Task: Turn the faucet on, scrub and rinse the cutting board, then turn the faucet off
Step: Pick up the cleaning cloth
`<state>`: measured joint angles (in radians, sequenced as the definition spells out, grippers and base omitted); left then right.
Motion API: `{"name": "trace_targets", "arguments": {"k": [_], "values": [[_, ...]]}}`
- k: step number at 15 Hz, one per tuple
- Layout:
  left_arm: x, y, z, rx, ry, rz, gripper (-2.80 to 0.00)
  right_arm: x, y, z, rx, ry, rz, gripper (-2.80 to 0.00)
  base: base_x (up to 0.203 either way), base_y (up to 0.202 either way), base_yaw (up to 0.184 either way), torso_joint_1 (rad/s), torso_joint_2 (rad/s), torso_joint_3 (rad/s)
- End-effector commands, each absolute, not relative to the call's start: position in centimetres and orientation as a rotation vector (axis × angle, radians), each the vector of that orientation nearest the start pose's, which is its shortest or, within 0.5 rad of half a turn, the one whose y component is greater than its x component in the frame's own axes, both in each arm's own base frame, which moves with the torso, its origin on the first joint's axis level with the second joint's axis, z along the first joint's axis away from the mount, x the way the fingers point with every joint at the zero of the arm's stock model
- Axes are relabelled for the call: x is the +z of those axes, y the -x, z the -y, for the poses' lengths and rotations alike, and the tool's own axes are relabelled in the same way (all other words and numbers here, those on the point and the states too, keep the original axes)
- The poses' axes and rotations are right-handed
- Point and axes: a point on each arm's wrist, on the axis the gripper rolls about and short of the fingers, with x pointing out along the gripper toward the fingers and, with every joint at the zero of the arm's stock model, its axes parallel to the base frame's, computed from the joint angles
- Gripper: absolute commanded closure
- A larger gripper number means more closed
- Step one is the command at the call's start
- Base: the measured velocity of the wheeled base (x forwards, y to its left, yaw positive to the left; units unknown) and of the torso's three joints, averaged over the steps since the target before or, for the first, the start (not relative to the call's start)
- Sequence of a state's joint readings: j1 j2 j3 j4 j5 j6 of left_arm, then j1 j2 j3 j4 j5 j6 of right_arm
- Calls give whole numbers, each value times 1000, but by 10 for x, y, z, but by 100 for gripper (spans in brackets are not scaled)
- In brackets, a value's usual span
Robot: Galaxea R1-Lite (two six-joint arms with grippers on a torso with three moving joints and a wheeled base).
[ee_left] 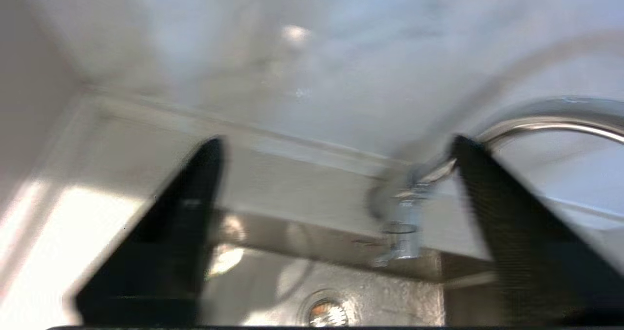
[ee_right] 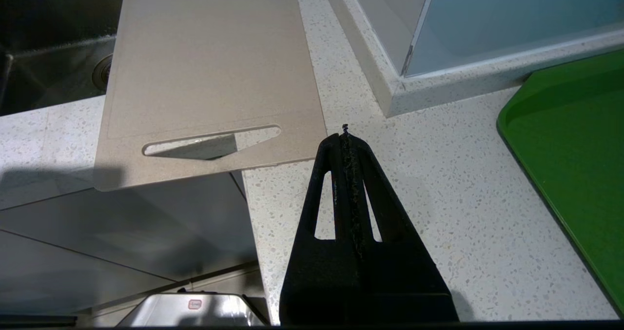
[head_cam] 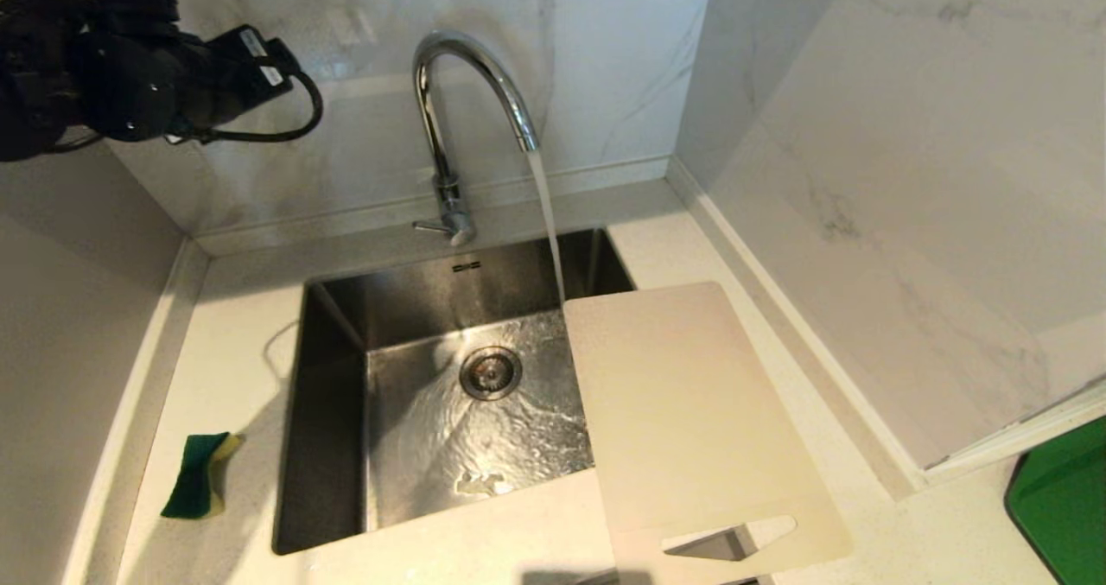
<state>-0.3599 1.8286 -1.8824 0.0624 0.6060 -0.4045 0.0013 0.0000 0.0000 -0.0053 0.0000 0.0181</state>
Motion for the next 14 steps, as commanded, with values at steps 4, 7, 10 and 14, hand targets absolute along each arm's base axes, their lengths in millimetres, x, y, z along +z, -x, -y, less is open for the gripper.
{"name": "trace_targets", "arguments": {"k": [4, 7, 10, 14], "values": [[384, -296, 70, 325, 359, 46, 0, 76, 23, 0, 3, -18, 6, 0, 0, 0, 0, 0, 0, 0], [382, -289, 54, 342, 322, 31, 0, 76, 23, 0, 2, -18, 5, 0, 0, 0, 0, 0, 0, 0], [377, -277, 41, 355, 306, 10, 0, 76, 23, 0, 3, -18, 6, 0, 0, 0, 0, 0, 0, 0], [360, -247, 10, 351, 269, -48, 0, 76, 23, 0, 3, -18, 5, 0, 0, 0, 0, 0, 0, 0]]}}
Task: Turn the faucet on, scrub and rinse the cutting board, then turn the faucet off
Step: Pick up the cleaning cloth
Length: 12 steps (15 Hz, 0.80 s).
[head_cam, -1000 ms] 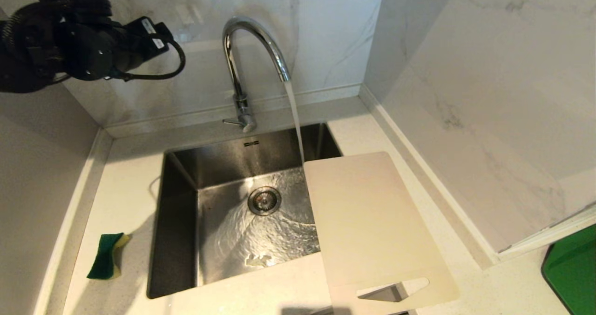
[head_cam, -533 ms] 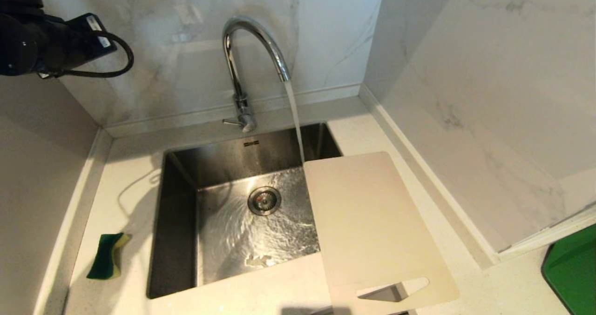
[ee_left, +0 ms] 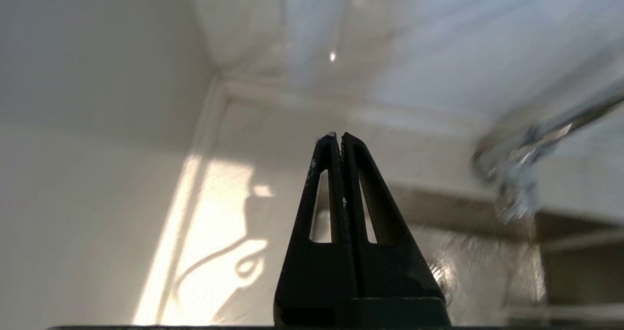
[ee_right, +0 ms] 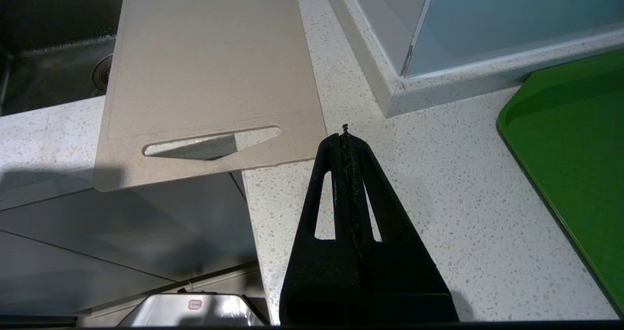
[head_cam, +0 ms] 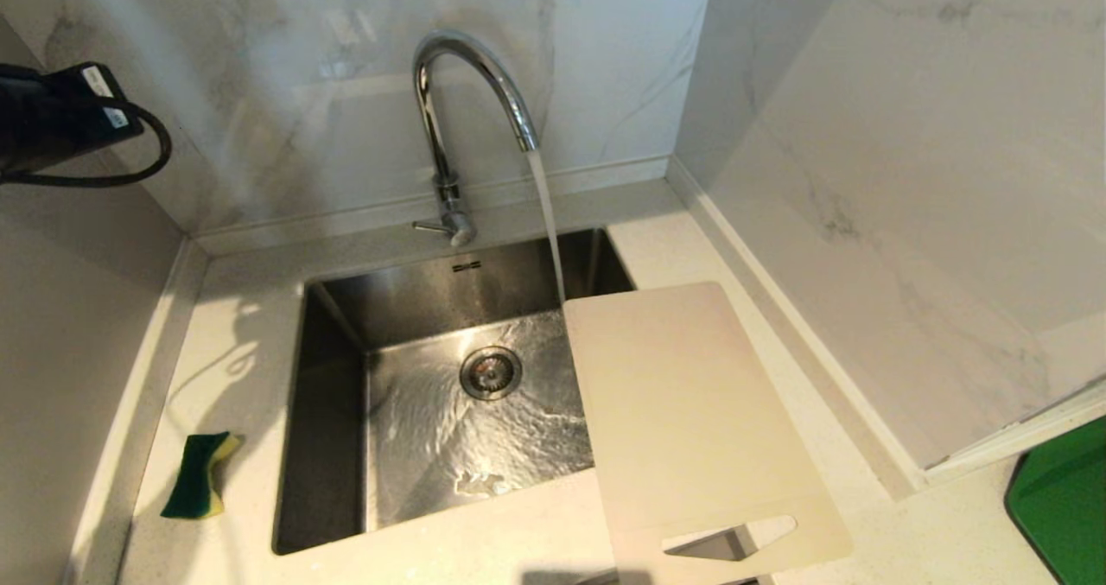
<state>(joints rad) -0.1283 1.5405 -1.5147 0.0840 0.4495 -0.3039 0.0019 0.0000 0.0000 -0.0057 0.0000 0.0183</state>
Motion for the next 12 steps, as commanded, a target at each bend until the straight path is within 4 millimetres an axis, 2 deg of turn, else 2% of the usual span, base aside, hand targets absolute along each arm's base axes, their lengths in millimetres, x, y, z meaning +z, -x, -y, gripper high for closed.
{"name": "trace_targets", "arguments": {"k": [1, 4, 8, 12], "values": [[355, -242, 2, 359, 263, -62, 0, 76, 23, 0, 3, -18, 5, 0, 0, 0, 0, 0, 0, 0], [342, -221, -12, 352, 265, -97, 0, 76, 23, 0, 3, -18, 6, 0, 0, 0, 0, 0, 0, 0], [313, -199, -22, 338, 270, -154, 0, 76, 23, 0, 3, -18, 6, 0, 0, 0, 0, 0, 0, 0], [267, -173, -19, 325, 254, -200, 0, 76, 23, 0, 2, -18, 5, 0, 0, 0, 0, 0, 0, 0]]}}
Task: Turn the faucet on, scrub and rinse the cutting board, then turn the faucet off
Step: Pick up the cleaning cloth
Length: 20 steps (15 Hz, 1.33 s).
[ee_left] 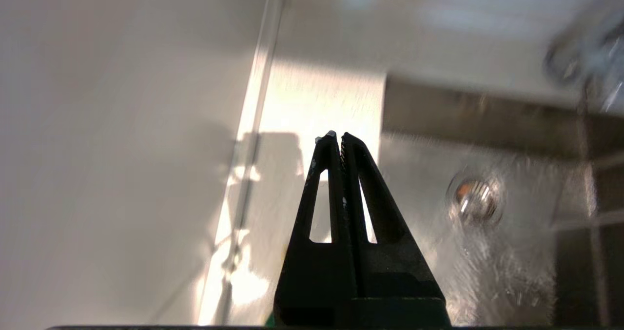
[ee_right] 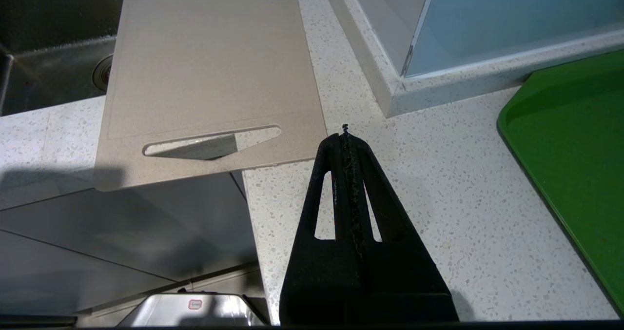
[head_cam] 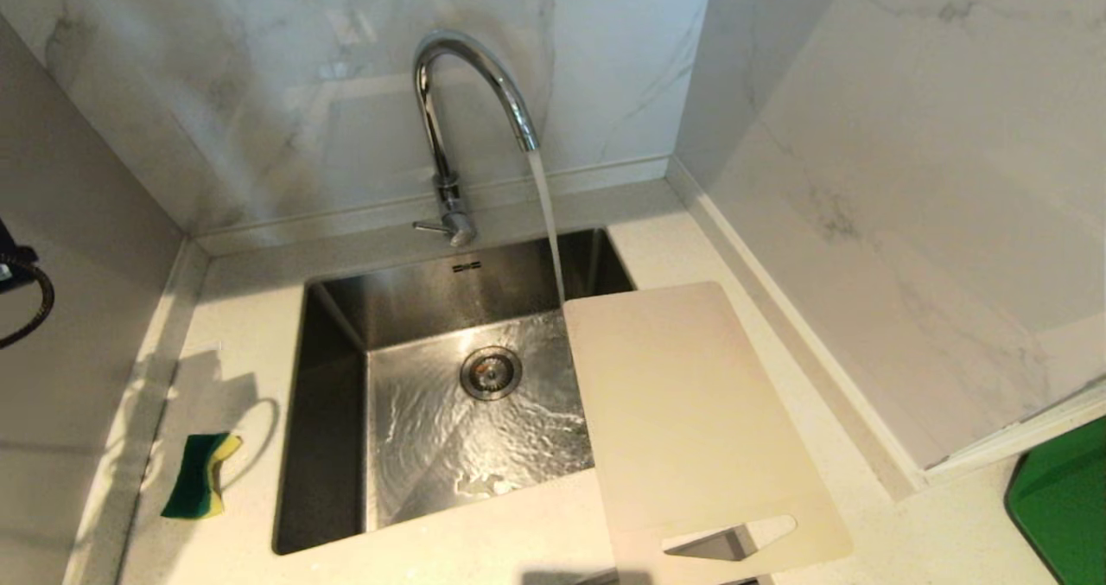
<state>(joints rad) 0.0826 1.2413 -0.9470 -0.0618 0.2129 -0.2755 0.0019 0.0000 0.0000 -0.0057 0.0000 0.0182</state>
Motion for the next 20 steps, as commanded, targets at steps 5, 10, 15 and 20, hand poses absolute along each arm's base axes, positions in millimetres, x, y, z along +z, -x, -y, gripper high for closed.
{"name": "trace_targets", "arguments": {"k": [5, 10, 15, 20], "values": [[219, -128, -18, 327, 240, -183, 0, 76, 23, 0, 2, -18, 6, 0, 0, 0, 0, 0, 0, 0], [187, -86, -14, 328, 240, -174, 0, 76, 23, 0, 3, -18, 6, 0, 0, 0, 0, 0, 0, 0], [168, -67, -14, 366, 259, -172, 0, 76, 23, 0, 3, -18, 6, 0, 0, 0, 0, 0, 0, 0], [146, -54, -12, 375, 312, -189, 0, 76, 23, 0, 3, -18, 6, 0, 0, 0, 0, 0, 0, 0]]}}
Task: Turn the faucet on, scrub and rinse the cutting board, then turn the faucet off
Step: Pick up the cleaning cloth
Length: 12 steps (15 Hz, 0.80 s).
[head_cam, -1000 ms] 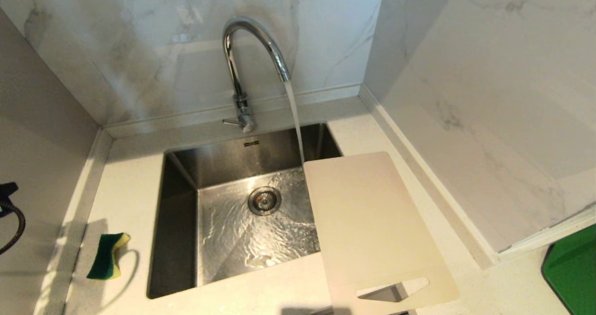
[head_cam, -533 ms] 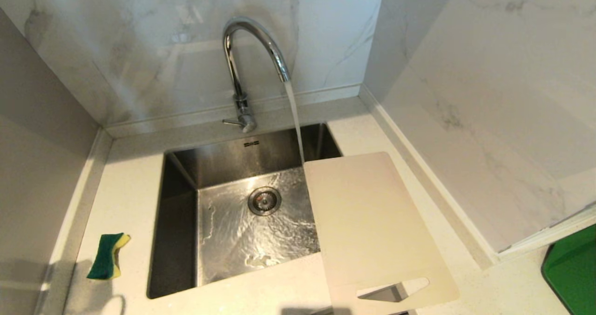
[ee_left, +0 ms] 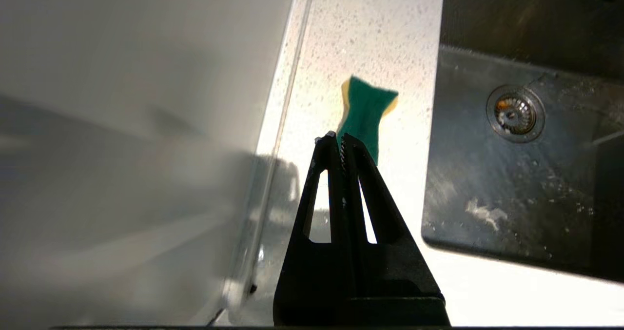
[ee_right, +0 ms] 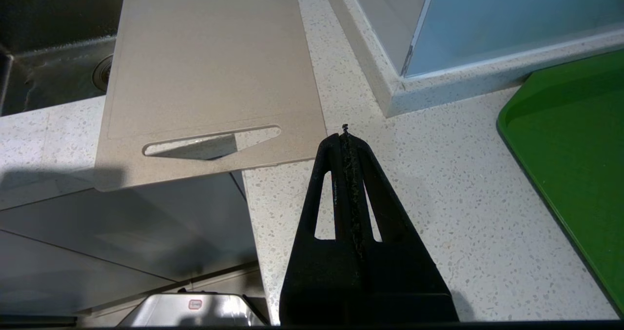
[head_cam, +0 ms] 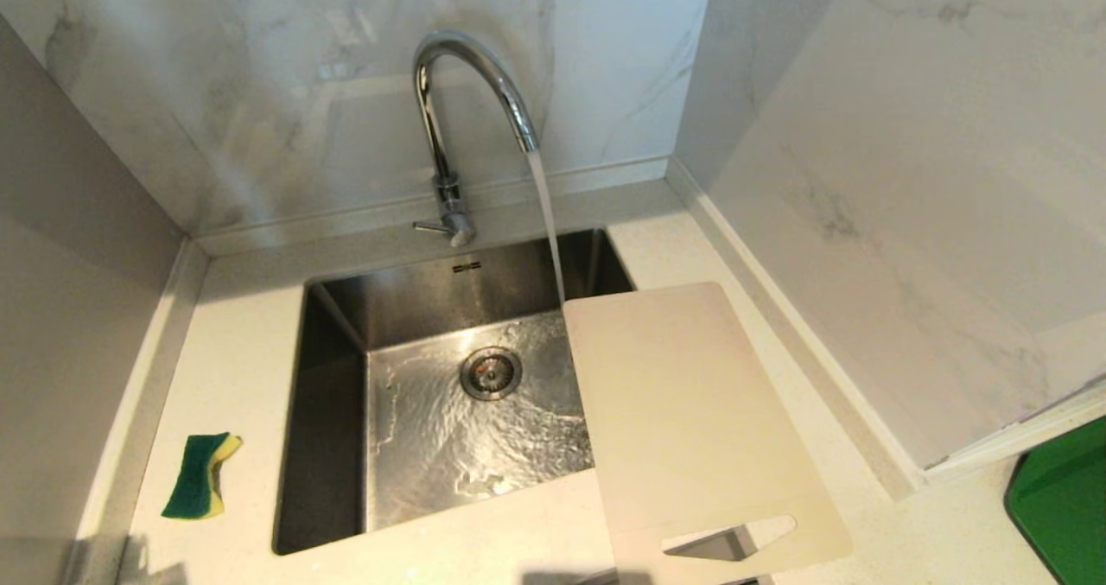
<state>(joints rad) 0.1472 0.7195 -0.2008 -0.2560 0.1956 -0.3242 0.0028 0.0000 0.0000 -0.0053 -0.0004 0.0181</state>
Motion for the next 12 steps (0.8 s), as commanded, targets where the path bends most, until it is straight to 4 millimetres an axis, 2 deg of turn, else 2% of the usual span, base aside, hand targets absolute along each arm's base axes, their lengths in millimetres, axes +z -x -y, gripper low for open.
{"name": "trace_targets", "arguments": {"k": [1, 7, 12], "values": [[145, -51, -11, 358, 307, -182, 0, 76, 23, 0, 3, -18, 6, 0, 0, 0, 0, 0, 0, 0], [133, -35, -6, 265, 234, -182, 0, 76, 23, 0, 3, -18, 6, 0, 0, 0, 0, 0, 0, 0], [131, -36, -6, 258, 227, -275, 0, 76, 23, 0, 3, -18, 6, 0, 0, 0, 0, 0, 0, 0]]}}
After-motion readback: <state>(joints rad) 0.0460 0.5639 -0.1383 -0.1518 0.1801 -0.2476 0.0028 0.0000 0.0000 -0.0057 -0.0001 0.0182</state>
